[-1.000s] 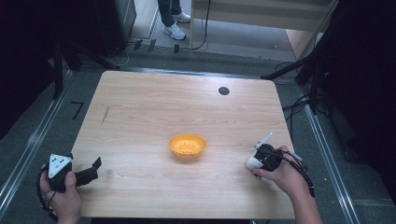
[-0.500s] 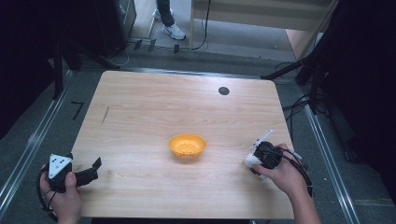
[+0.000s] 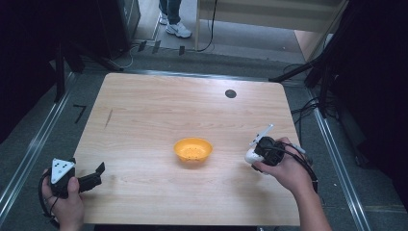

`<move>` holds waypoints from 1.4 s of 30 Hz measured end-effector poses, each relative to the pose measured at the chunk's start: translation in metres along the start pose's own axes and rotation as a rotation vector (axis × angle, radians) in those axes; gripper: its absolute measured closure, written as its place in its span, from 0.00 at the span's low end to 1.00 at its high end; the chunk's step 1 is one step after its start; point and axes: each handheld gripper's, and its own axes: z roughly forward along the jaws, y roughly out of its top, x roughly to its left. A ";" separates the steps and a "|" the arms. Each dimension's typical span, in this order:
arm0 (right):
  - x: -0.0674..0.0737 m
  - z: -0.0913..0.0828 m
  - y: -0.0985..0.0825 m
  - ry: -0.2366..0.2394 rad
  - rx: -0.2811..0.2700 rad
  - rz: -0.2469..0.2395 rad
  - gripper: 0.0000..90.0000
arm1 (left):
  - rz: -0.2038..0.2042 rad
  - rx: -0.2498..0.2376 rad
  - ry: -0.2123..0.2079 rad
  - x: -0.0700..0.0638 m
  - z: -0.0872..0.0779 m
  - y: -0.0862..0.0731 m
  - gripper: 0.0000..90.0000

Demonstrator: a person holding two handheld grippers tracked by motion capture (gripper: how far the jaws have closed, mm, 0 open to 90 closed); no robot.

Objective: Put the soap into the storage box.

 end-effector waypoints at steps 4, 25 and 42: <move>-0.001 -0.001 0.010 -0.002 0.008 -0.034 0.57 | -0.012 -0.006 -0.004 0.001 0.000 0.000 0.00; 0.011 -0.009 0.062 -0.001 -0.026 -0.168 0.57 | -0.030 -0.012 -0.009 0.003 -0.001 0.000 0.00; 0.024 -0.013 0.098 0.013 -0.038 -0.251 0.57 | -0.034 -0.007 -0.013 0.003 -0.001 0.000 0.00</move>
